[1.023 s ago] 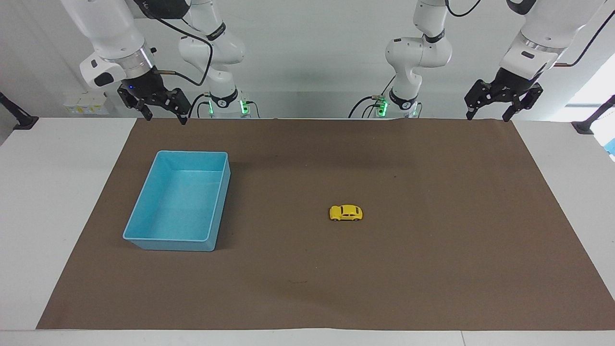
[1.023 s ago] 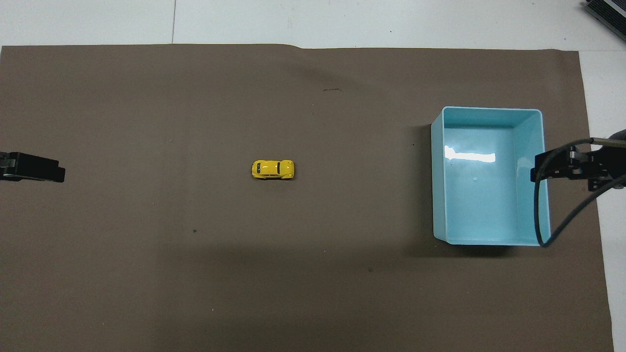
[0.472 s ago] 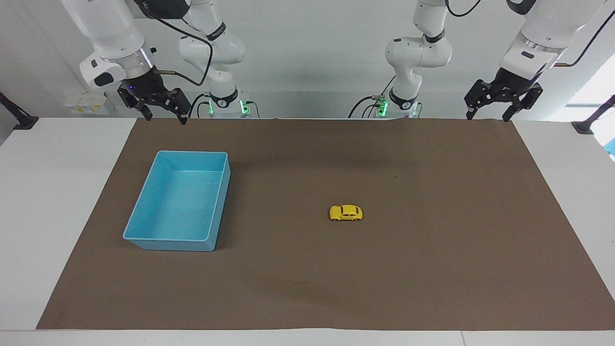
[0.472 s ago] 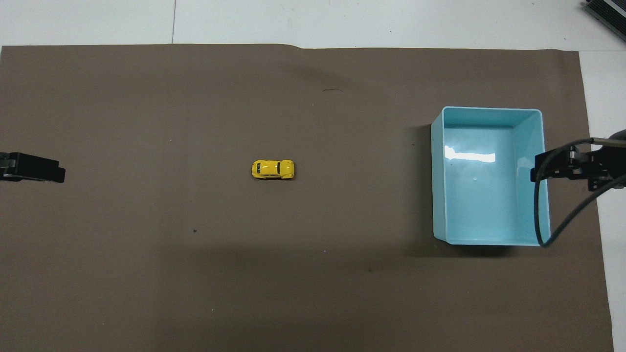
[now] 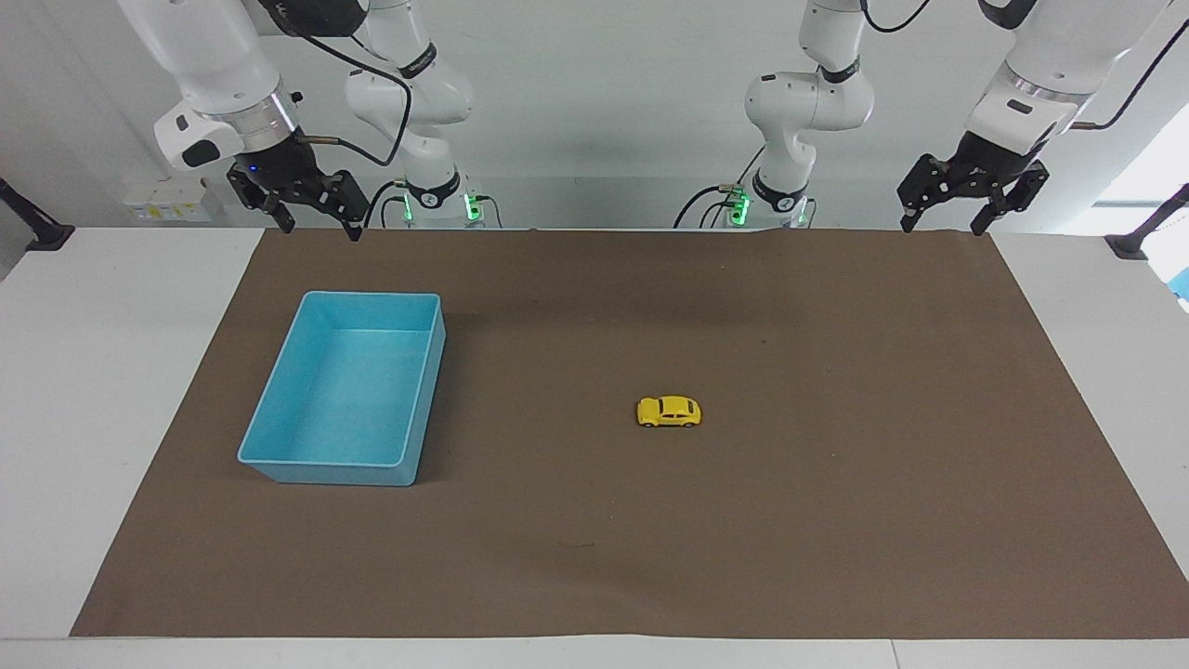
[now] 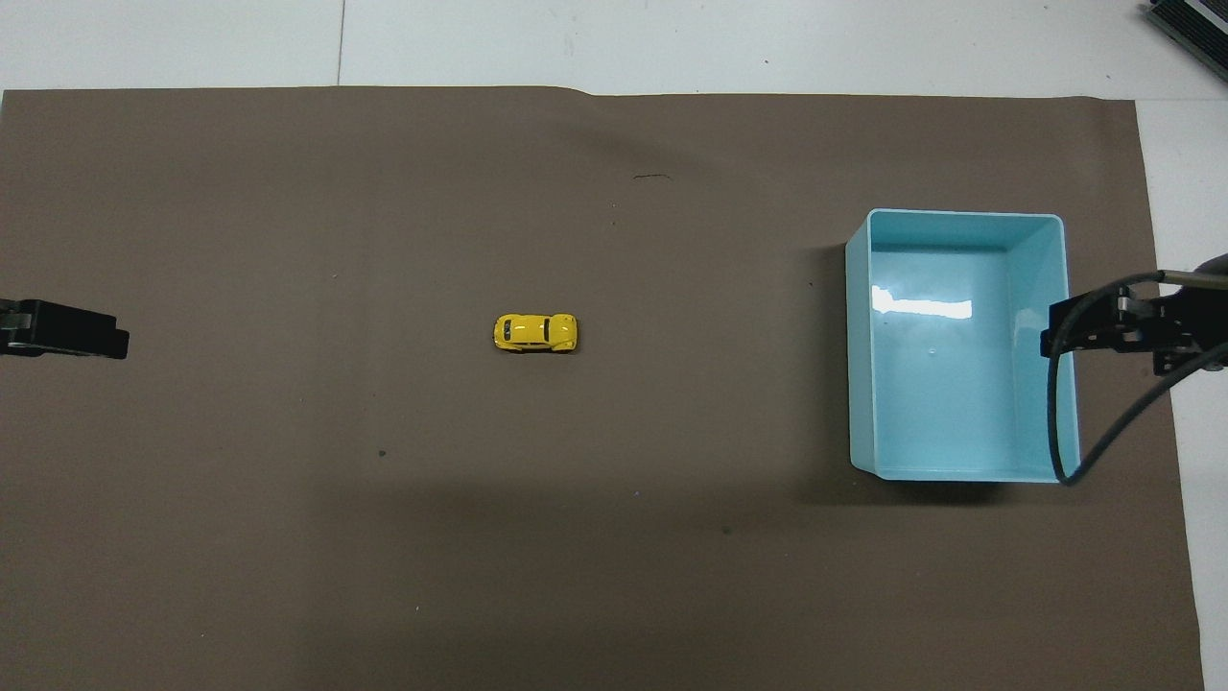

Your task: Wind up and store yellow beetle car

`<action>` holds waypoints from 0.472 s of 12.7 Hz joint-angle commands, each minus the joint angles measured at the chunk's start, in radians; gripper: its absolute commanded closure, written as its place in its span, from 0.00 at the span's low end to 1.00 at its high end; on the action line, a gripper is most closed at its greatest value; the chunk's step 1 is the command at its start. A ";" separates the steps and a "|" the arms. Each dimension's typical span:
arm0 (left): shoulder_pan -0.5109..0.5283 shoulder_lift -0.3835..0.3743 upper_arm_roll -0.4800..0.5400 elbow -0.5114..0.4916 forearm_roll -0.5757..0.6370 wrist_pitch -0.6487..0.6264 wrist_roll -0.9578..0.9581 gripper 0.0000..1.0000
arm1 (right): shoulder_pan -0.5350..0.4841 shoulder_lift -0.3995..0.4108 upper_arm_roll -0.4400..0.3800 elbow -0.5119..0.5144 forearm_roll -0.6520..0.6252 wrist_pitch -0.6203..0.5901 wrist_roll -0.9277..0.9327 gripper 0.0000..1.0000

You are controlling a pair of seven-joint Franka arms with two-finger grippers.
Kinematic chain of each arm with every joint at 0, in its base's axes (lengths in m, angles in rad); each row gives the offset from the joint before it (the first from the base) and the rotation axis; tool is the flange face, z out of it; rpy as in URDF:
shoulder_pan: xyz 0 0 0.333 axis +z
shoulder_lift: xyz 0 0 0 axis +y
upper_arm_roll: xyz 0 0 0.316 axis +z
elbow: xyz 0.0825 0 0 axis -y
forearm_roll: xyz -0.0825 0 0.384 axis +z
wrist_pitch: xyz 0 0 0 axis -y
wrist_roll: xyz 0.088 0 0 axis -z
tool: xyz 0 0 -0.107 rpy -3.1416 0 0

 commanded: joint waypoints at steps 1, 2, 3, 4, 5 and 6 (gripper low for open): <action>0.012 -0.020 -0.009 -0.022 0.004 -0.013 -0.005 0.00 | -0.010 -0.010 -0.001 -0.006 0.027 0.002 -0.017 0.00; 0.012 -0.021 -0.009 -0.028 0.004 -0.010 -0.028 0.00 | -0.010 -0.010 -0.001 -0.006 0.027 0.002 -0.017 0.00; 0.012 -0.020 -0.009 -0.030 0.004 -0.008 -0.056 0.00 | -0.010 -0.010 -0.001 -0.006 0.027 0.001 -0.017 0.00; 0.009 -0.020 -0.009 -0.031 0.004 -0.008 -0.085 0.00 | -0.010 -0.010 -0.001 -0.006 0.027 0.002 -0.016 0.00; 0.003 -0.018 -0.009 -0.034 0.004 -0.008 -0.117 0.00 | -0.010 -0.010 -0.001 -0.006 0.027 0.002 -0.017 0.00; 0.002 -0.020 -0.009 -0.040 0.004 -0.001 -0.157 0.00 | -0.010 -0.010 -0.001 -0.006 0.027 0.002 -0.017 0.00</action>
